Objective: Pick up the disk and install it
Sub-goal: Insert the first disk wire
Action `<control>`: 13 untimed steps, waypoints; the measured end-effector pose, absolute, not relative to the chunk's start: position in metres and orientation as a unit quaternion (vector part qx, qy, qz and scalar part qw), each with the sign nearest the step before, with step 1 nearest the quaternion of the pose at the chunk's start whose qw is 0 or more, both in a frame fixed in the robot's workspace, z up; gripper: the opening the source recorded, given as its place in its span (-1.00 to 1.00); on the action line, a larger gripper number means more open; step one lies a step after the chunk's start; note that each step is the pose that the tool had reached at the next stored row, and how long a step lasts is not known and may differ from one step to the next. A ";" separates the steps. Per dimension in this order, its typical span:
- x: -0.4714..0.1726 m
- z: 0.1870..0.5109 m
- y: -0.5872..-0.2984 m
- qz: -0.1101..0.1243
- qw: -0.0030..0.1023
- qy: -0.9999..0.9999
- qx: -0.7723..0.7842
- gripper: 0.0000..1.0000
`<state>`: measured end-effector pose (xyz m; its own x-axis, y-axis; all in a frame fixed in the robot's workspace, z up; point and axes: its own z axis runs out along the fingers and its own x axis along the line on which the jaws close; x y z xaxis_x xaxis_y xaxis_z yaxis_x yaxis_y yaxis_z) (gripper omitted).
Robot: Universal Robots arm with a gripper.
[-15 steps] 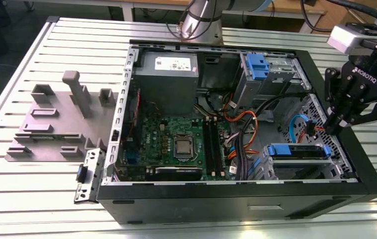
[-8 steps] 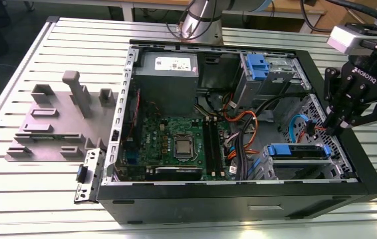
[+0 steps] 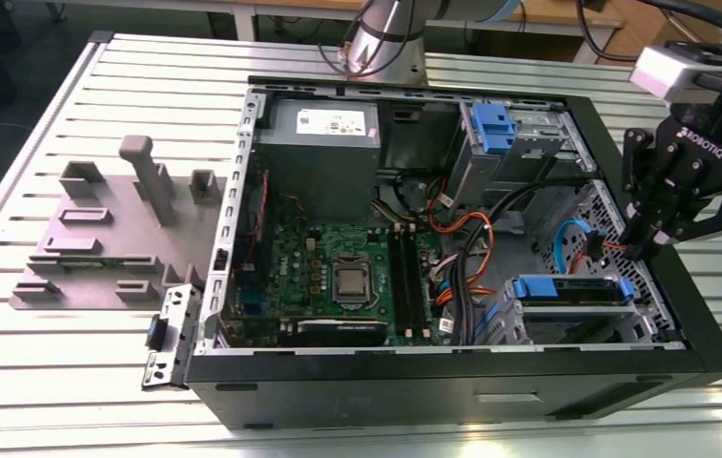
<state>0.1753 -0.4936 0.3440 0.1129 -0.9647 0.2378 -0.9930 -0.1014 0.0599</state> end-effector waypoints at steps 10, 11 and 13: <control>0.176 0.346 -0.493 0.072 0.110 -0.662 0.738 -0.62; 0.176 0.346 -0.493 0.072 0.110 -0.662 0.738 -0.67; 0.173 0.346 -0.493 0.072 0.110 -0.662 0.738 -0.67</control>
